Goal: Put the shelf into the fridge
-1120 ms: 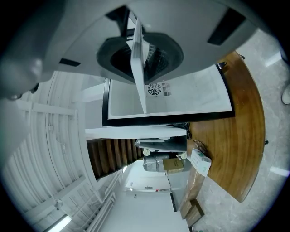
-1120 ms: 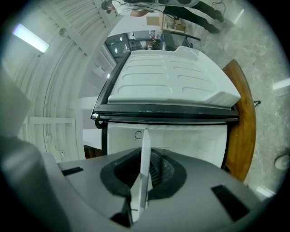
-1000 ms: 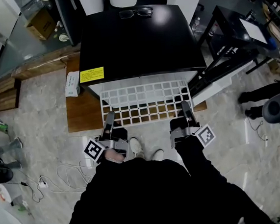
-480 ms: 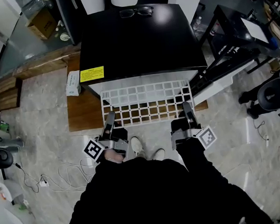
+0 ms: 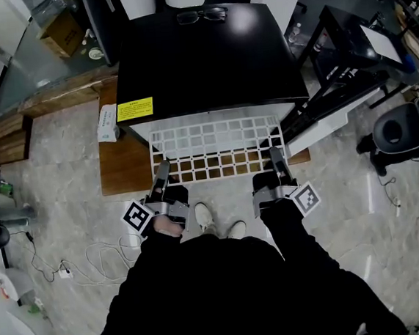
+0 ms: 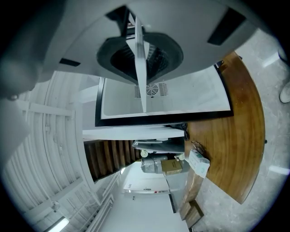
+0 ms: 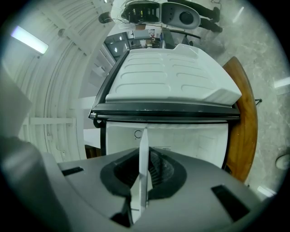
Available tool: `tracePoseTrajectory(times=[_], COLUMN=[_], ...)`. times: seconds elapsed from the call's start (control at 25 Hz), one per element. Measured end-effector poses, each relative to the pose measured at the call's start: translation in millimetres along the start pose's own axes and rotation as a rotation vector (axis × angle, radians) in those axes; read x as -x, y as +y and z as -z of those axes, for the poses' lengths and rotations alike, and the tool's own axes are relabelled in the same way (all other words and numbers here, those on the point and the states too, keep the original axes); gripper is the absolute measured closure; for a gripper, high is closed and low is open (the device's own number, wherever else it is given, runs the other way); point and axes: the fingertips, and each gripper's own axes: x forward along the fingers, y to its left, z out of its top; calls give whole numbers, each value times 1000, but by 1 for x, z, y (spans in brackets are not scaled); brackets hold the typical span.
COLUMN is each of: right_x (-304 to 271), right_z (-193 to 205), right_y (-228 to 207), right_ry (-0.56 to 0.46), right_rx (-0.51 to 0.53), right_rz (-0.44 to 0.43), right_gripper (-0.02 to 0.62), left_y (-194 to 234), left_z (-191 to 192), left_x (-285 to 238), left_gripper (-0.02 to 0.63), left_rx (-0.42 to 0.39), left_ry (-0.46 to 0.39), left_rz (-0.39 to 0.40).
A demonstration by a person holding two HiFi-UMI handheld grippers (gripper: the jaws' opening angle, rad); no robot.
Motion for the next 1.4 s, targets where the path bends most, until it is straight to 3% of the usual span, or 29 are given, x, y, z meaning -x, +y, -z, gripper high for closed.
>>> tracePoseTrajectory(times=[0.76,1.4], right_x=[-35,-106], right_z=[-4,-12], right_y=[-2,2], right_ry=[-57,-151], right_rx=[-14,1], right_rz=[-13,-2], right_gripper=[566,565], left_y=[1,1], left_z=[-14,-46], left_x=[-28,-94], left_gripper=[574,572], left_rx=[-33,-51], left_ry=[-80,-206], left_rz=[25,32])
